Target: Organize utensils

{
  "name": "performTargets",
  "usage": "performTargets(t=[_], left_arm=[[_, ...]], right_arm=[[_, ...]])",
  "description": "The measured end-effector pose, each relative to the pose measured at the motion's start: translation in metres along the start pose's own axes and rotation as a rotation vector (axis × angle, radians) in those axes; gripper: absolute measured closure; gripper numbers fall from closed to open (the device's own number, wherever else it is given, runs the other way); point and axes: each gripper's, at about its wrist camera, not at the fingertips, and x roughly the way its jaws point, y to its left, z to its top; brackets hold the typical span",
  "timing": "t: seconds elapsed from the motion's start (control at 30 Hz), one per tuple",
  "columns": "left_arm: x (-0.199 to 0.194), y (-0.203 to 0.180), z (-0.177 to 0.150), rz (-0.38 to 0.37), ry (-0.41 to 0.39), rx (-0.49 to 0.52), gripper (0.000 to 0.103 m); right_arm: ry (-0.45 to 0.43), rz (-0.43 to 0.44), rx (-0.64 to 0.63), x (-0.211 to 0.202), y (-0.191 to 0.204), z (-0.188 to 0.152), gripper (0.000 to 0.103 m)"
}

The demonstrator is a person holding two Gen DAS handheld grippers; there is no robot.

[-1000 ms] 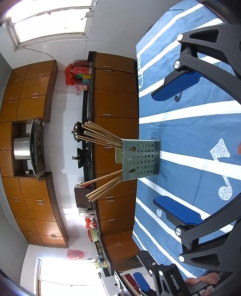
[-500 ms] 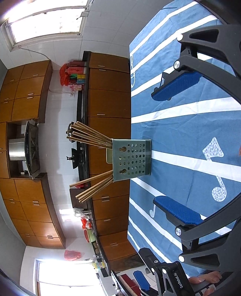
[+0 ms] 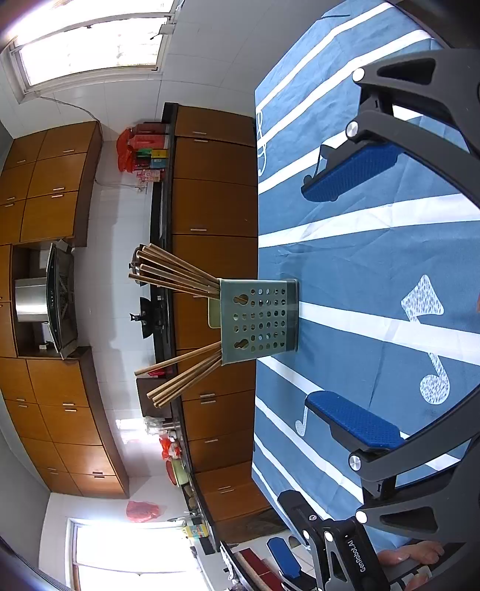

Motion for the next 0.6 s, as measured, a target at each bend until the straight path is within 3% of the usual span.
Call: performTargets(t=[0.6], left_arm=[[0.0001,-0.0053,-0.0004,-0.008,0.005,0.003,0.004]], right_arm=[[0.004,0.003,0.002,0.0002,-0.0005,-0.001,0.002]])
